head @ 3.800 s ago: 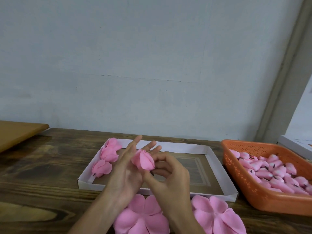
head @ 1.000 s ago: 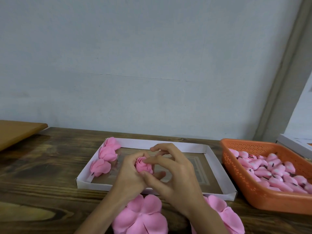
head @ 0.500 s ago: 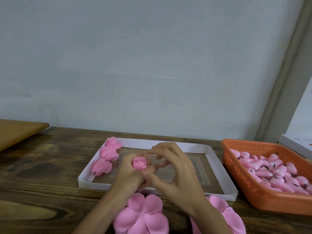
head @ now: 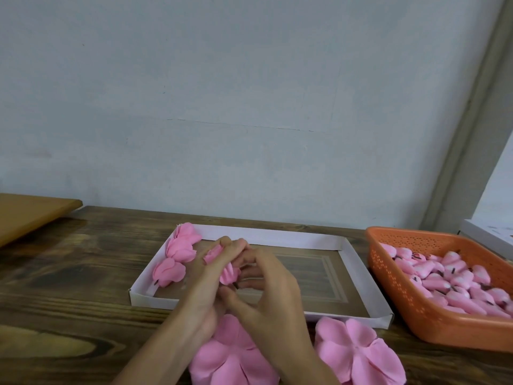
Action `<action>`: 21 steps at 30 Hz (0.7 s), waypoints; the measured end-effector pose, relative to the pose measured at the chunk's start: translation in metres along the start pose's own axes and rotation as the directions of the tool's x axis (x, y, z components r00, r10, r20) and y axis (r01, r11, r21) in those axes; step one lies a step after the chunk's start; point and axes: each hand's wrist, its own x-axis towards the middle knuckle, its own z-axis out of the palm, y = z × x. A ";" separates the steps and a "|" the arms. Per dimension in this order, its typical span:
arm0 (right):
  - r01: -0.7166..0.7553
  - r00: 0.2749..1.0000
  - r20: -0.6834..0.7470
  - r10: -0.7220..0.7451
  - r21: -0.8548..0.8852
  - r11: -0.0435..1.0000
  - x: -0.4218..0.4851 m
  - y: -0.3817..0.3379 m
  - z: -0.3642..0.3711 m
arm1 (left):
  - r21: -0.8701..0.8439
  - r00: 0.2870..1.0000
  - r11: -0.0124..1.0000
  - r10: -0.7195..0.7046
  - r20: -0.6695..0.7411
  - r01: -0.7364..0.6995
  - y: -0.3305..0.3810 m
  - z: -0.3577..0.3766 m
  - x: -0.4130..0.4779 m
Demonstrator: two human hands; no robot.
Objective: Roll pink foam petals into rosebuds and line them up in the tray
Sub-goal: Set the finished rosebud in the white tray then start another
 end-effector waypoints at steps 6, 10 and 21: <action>-0.077 0.995 -0.037 0.087 0.231 0.970 0.004 -0.003 -0.004 | -0.001 0.989 0.997 0.076 0.125 -0.076 0.003 0.003 -0.003; -0.141 0.988 -0.012 0.157 0.385 0.912 0.006 -0.003 -0.003 | 0.015 0.984 0.995 0.094 0.153 -0.098 0.005 0.005 -0.006; -0.169 0.979 0.000 0.202 0.550 0.818 0.008 -0.004 -0.002 | 0.031 0.988 0.994 0.103 0.112 -0.107 0.005 0.005 -0.005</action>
